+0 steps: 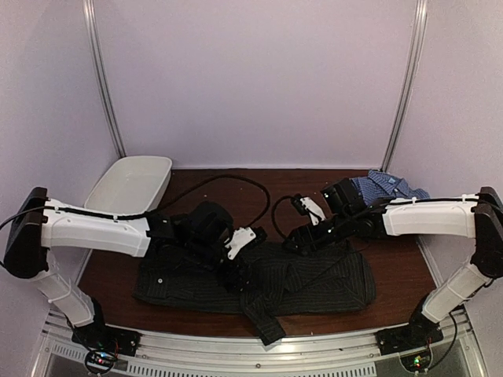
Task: Fold and stack the long sleeve shirts
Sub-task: Place the sleeve at the corner of the board, then adjust the sleeve at the center of the board.
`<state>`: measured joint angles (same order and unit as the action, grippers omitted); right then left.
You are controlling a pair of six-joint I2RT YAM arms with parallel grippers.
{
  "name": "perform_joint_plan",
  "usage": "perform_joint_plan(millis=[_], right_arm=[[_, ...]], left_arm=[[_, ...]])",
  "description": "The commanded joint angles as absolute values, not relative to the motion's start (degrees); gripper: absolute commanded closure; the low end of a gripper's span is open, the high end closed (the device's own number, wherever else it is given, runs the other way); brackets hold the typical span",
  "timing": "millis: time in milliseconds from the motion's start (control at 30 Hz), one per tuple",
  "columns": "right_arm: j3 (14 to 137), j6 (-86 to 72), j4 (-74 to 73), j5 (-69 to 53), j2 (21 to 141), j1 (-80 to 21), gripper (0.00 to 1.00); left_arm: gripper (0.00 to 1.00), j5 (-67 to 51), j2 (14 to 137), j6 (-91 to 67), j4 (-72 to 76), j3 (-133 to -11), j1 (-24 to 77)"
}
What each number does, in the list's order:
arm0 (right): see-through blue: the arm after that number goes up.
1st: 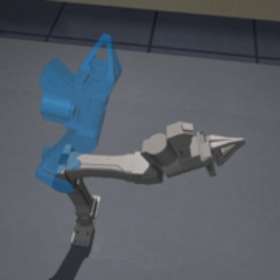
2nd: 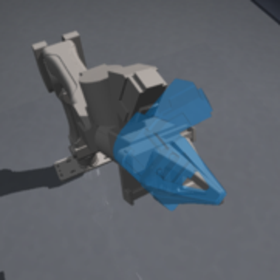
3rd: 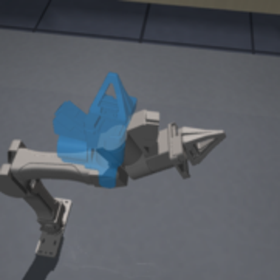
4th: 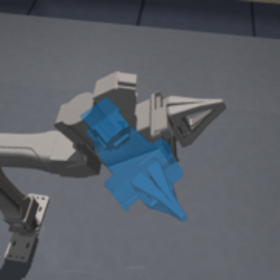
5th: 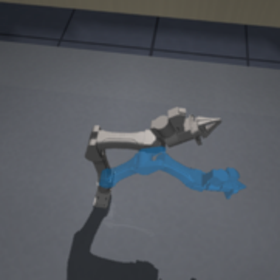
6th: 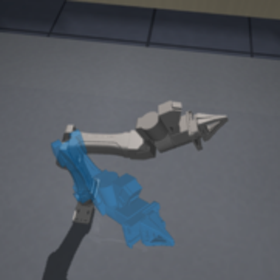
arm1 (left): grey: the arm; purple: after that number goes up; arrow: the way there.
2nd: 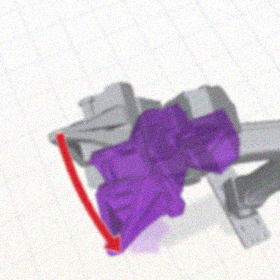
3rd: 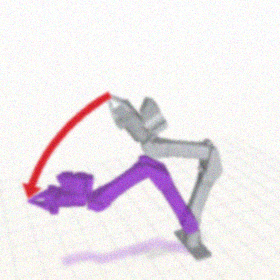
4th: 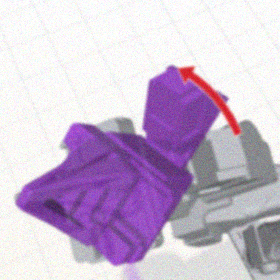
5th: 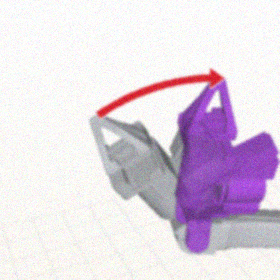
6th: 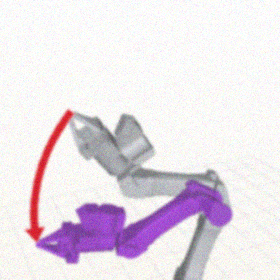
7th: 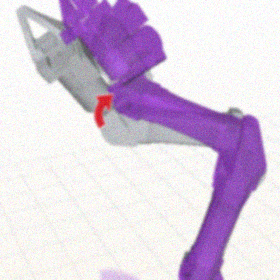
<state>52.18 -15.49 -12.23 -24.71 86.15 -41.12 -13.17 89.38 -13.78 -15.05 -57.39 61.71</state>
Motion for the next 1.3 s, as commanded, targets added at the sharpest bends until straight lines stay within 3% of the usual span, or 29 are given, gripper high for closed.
perform_joint_plan(millis=[0, 267, 467, 567, 767, 833, 1267], right_arm=[[52.5, -16.3, -11.6, -22.8, 86.2, -41.2, 0.13], [50.7, -16.8, -10.7, -22.4, 85.5, -41.2, 0.13], [50.0, -16.9, -10.7, -21.3, 85.4, -41.2, 0.13], [49.5, -17.0, -11.0, -20.2, 85.0, -41.2, 0.13], [49.3, -16.7, -13.0, -17.2, 83.6, -40.4, 0.13], [49.2, -16.7, -13.8, -16.3, 83.1, -39.4, 0.13], [49.3, -18.1, -18.7, -12.7, 78.9, -30.8, 0.12]], left_arm=[[0.15, -7.3, 92.7, -24.1, -11.1, -56.7, 61.3], [0.21, -5.6, 96.2, -26.0, -11.4, -55.2, 58.9], [0.39, -11.7, 99.6, -25.9, -8.2, -55.1, 58.3], [0.52, -15.0, 100.9, -25.8, -6.6, -55.6, 58.3], [0.92, -18.1, 101.5, -23.9, -8.4, -58.4, 58.4], [1.00, -19.1, 101.1, -21.8, -10.3, -60.0, 58.6], [1.00, -19.7, 102.7, 0.0, -35.7, -82.5, 68.5]])
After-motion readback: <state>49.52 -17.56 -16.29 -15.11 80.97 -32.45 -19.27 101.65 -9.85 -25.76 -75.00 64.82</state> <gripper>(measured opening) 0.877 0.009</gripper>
